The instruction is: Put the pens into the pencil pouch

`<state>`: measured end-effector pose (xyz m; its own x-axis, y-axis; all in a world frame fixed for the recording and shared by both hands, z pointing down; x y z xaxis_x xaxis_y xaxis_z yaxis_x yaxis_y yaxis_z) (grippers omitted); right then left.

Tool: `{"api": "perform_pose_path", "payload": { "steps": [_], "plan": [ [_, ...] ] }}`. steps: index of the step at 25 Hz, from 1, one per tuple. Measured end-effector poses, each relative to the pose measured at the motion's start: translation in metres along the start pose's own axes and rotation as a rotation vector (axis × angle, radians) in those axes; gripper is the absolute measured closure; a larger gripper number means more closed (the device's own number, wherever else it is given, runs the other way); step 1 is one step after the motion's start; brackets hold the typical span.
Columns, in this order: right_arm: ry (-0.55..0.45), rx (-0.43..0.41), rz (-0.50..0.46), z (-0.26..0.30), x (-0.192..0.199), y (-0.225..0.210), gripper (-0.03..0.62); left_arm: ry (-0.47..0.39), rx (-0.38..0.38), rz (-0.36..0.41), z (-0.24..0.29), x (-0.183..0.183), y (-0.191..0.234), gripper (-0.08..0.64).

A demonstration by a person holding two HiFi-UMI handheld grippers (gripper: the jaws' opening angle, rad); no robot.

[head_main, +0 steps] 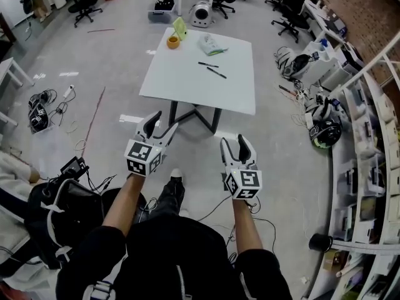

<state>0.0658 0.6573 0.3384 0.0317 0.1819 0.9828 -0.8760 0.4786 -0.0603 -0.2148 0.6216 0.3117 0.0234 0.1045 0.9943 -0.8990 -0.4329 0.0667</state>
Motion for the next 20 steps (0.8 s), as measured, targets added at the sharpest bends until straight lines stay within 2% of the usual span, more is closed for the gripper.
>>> {"api": "perform_pose_path", "payload": {
  "steps": [11, 20],
  "plan": [
    [0.017, 0.056, -0.008, 0.103, -0.025, -0.062, 0.359, 0.020, 0.060, 0.016, 0.130, -0.008, 0.053, 0.299],
    [0.004, 0.090, -0.007, 0.196, -0.043, -0.089, 0.364, 0.018, 0.110, 0.028, 0.219, -0.017, 0.110, 0.299]
  ]
}}
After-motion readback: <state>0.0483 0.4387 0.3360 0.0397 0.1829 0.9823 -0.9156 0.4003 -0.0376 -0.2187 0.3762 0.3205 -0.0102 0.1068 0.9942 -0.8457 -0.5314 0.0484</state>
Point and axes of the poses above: the fingertips, and each gripper's own axes: z forward along the fingers, y to its left, x out of its underside, the point moved 8 cm from there along -z, backward along the fingers, and after that the axes turned 4 degrees about -x, right-handed, at the moved point
